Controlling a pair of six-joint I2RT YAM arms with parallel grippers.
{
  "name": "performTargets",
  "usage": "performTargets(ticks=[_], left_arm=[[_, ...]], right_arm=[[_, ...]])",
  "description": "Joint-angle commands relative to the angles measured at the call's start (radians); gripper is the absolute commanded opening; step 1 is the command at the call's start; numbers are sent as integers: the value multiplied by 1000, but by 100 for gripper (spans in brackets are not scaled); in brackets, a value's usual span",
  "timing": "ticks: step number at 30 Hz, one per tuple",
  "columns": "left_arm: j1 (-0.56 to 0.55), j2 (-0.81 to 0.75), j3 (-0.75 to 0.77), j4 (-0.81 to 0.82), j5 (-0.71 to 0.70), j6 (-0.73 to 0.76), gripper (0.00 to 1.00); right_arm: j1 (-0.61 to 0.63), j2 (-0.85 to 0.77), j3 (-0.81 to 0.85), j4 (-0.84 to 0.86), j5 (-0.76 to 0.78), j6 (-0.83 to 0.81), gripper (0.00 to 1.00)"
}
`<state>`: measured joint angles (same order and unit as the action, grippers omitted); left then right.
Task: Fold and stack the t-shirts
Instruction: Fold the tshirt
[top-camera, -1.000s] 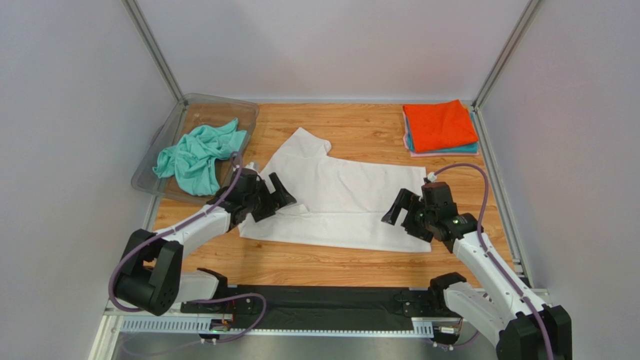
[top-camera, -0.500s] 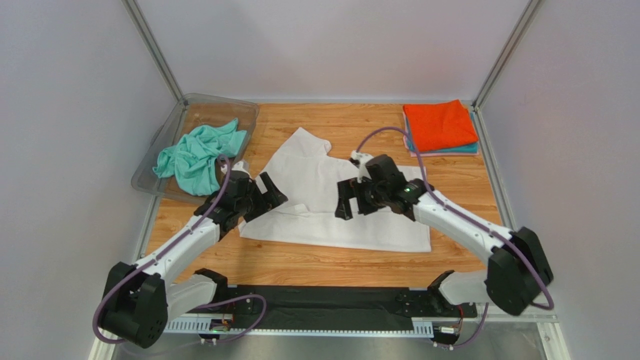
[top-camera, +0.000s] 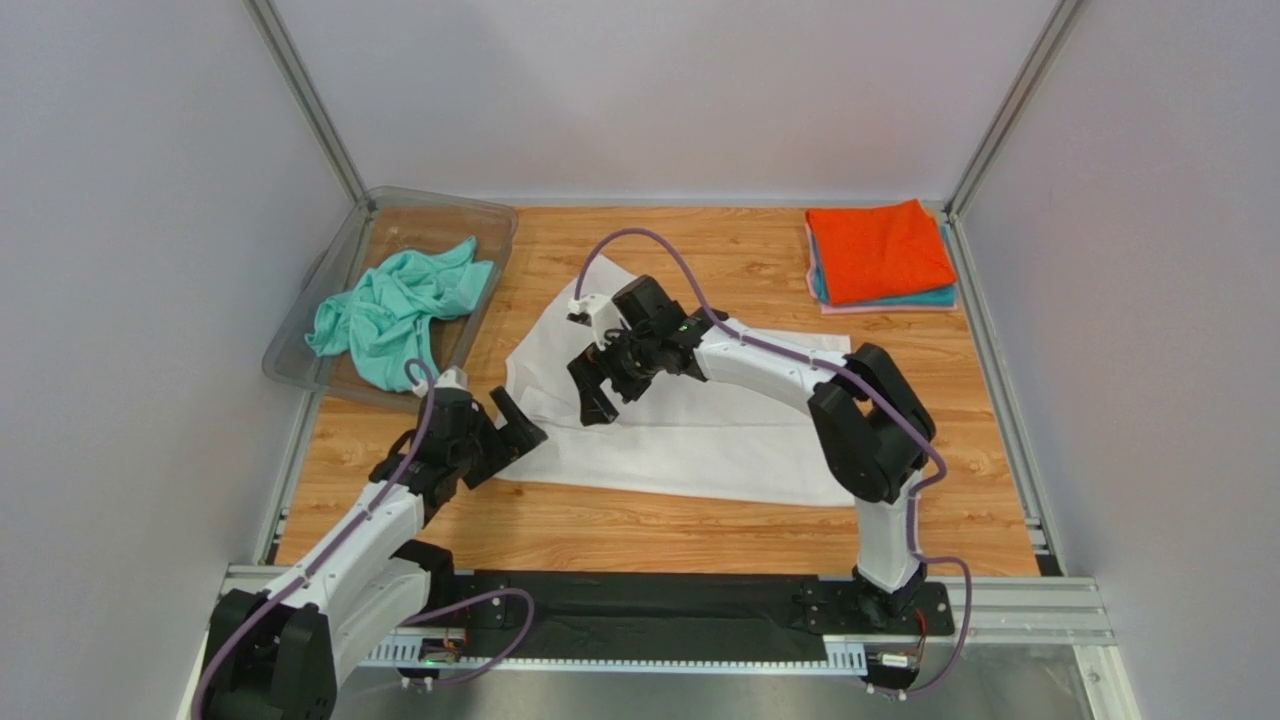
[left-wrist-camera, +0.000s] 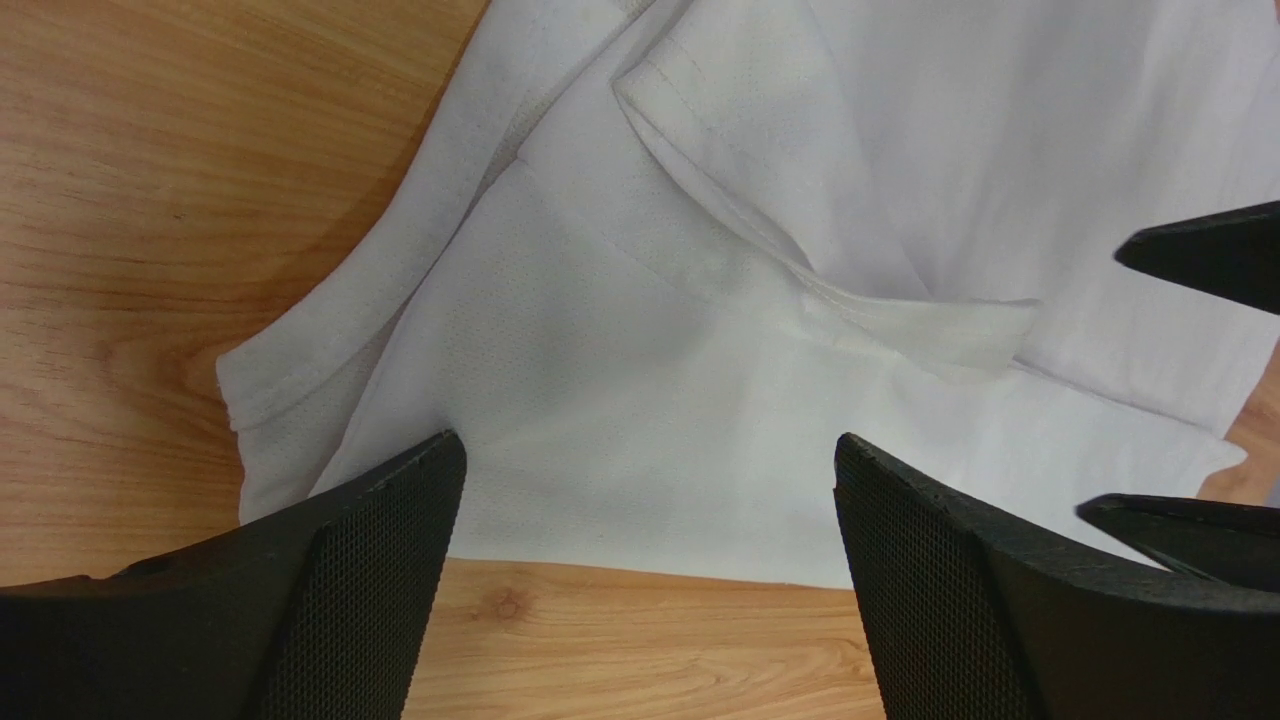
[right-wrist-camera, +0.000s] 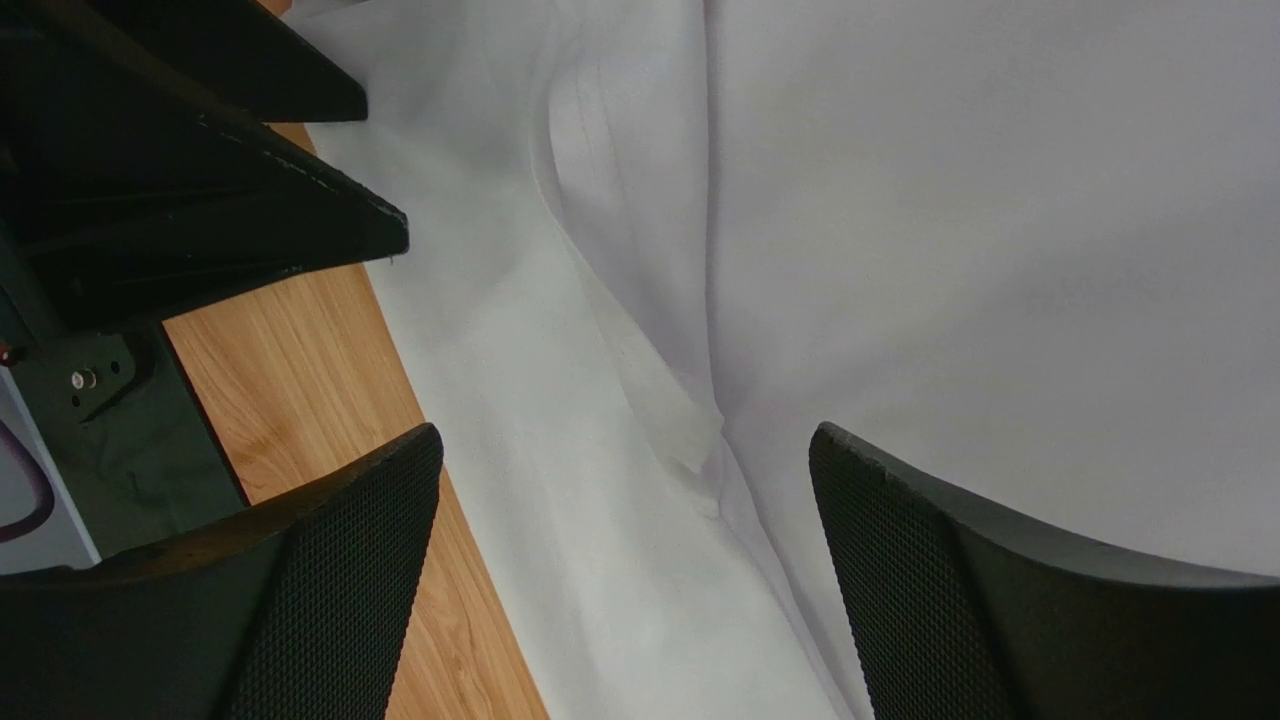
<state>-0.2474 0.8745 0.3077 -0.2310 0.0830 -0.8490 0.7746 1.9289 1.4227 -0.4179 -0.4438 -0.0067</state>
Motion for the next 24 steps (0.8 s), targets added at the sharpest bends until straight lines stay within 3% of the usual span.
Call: performTargets(ticks=[1, 5, 8, 11, 12, 16, 21, 24], left_arm=[[16, 12, -27, -24, 3, 21, 100], [17, -9, -30, -62, 3, 19, 100], [17, -43, -38, -83, 1, 16, 100], [17, -71, -44, -109, -17, 13, 100], [17, -74, -42, -117, -22, 14, 100], [17, -83, -41, -136, -28, 15, 100], [17, -85, -39, -148, -25, 11, 100], [17, -88, -41, -162, -23, 11, 100]], right_arm=[[18, 74, 90, -9, -64, -46, 92], [25, 128, 127, -12, -64, -41, 87], [25, 148, 134, -13, -68, -41, 74], [31, 160, 134, -15, -72, -39, 50], [31, 159, 134, -18, -69, -39, 38], [32, 151, 130, -25, -12, -19, 14], [31, 128, 120, -24, 85, 29, 0], [31, 108, 105, -9, 158, 76, 0]])
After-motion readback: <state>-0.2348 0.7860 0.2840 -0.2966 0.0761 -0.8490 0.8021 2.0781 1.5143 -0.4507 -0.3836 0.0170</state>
